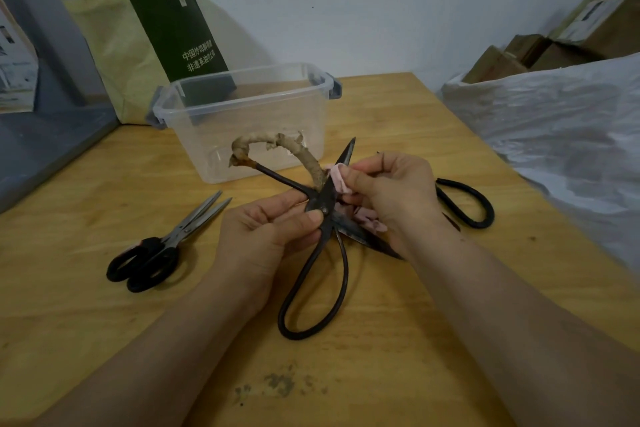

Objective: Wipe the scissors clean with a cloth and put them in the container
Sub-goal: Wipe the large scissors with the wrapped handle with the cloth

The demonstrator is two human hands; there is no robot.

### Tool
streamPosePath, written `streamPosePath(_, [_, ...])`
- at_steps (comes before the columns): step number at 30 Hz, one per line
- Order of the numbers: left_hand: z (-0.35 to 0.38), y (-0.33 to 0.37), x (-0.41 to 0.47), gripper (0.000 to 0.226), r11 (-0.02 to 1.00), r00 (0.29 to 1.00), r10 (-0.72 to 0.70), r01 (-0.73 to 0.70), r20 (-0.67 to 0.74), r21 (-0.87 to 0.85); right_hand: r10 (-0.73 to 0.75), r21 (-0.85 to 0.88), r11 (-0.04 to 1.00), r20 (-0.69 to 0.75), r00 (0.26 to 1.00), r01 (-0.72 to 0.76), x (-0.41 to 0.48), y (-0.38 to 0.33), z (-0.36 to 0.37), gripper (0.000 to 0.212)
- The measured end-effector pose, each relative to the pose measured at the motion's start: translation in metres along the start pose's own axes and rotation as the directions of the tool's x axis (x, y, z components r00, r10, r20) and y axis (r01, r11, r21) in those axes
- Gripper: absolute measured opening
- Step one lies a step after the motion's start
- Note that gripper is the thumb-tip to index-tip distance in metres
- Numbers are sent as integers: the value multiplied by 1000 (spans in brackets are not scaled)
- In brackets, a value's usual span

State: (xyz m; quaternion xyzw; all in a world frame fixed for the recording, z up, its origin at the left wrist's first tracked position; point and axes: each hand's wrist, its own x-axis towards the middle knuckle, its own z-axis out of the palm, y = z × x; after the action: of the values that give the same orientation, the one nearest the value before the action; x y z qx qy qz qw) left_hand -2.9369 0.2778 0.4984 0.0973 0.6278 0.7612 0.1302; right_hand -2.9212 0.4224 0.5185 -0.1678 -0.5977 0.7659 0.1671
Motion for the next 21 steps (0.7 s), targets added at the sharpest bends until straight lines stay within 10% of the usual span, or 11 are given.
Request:
streamPosePath(5, [1,-2,-2,52,999,1000,-16,16,-7,-49,31,69,997,26,999,-33,7,-4,-6,17])
streamPosePath(11, [-1,-2,0,58,995,998,-35,30,-57,-93,96,-321,947,255,962,-10,-3,-10,-15,19])
streamPosePath(21, [1,-1,-2,33,997,999,-37,36,-17,-68,-41,-241,969,74,996,57,-2,-1,-1,28])
